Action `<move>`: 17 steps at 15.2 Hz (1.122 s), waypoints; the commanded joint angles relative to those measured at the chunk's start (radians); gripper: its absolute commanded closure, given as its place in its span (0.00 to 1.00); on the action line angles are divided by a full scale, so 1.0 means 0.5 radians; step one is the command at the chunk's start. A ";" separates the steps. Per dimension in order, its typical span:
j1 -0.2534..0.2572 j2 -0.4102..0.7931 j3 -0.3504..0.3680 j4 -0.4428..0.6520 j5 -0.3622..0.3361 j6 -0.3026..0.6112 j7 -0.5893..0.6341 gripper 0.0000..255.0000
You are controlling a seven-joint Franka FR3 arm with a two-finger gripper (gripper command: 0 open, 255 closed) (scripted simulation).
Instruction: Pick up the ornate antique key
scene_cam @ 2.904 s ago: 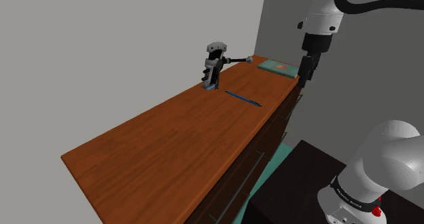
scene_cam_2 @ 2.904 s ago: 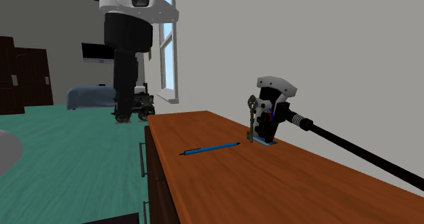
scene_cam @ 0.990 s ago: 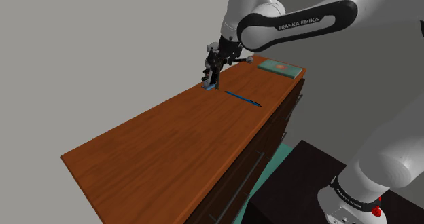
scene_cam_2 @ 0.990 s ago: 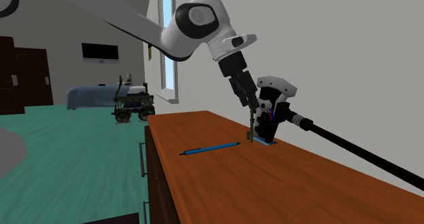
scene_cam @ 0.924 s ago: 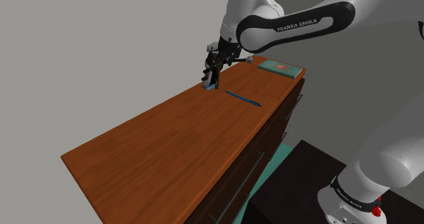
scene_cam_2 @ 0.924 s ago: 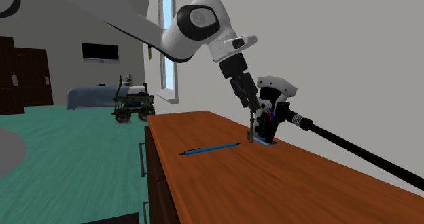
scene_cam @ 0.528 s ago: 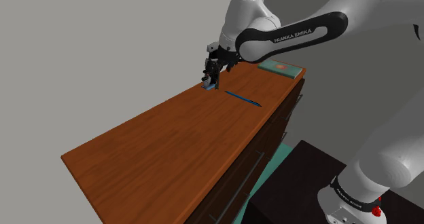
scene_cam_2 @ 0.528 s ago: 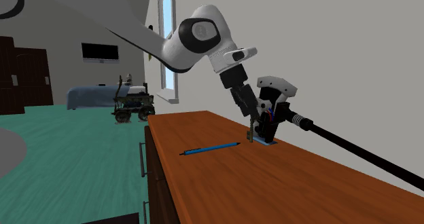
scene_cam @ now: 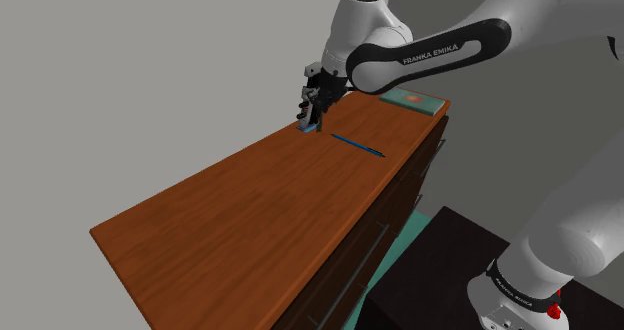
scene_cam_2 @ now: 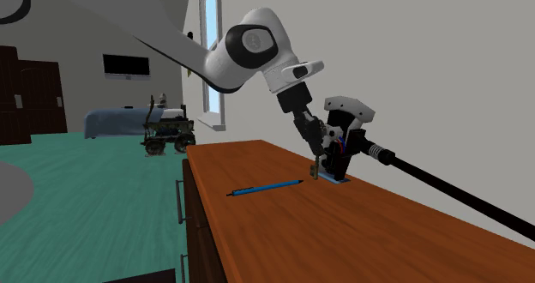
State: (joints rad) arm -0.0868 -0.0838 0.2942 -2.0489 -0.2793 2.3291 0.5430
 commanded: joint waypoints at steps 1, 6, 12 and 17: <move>-0.001 0.001 -0.002 -0.003 0.000 -0.002 -0.001 1.00; 0.000 -0.016 -0.004 0.057 0.025 -0.075 -0.032 1.00; 0.005 -0.039 -0.006 0.192 0.064 -0.226 -0.084 1.00; 0.007 -0.046 -0.006 0.316 0.088 -0.355 -0.120 1.00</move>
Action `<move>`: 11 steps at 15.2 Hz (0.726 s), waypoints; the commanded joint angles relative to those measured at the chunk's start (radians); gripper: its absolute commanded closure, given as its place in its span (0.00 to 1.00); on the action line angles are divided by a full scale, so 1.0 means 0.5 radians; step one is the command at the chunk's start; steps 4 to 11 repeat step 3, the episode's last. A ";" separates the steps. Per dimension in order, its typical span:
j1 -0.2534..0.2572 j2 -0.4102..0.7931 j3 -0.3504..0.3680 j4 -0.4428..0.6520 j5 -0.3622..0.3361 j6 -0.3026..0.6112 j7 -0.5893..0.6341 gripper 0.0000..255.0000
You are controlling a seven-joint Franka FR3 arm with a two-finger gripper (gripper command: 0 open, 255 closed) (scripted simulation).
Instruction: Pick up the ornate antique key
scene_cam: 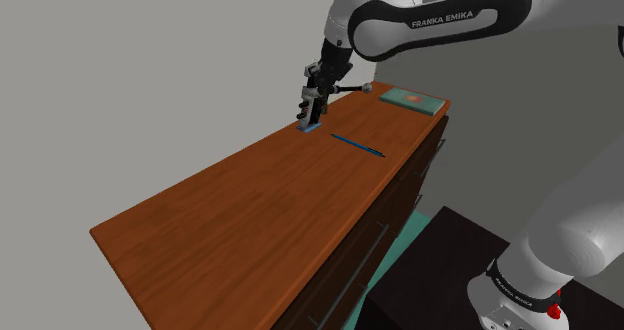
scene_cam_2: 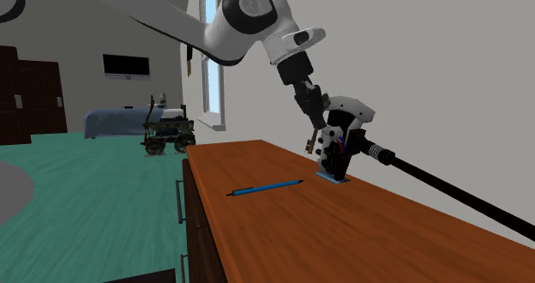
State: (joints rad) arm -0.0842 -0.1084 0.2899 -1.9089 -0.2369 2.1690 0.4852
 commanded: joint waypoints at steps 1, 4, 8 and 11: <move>0.002 0.003 0.003 0.063 0.007 -0.060 -0.011 1.00; 0.003 0.003 0.003 0.067 0.007 -0.064 -0.012 1.00; 0.003 0.003 0.003 0.067 0.007 -0.064 -0.012 1.00; 0.003 0.003 0.003 0.067 0.007 -0.064 -0.012 1.00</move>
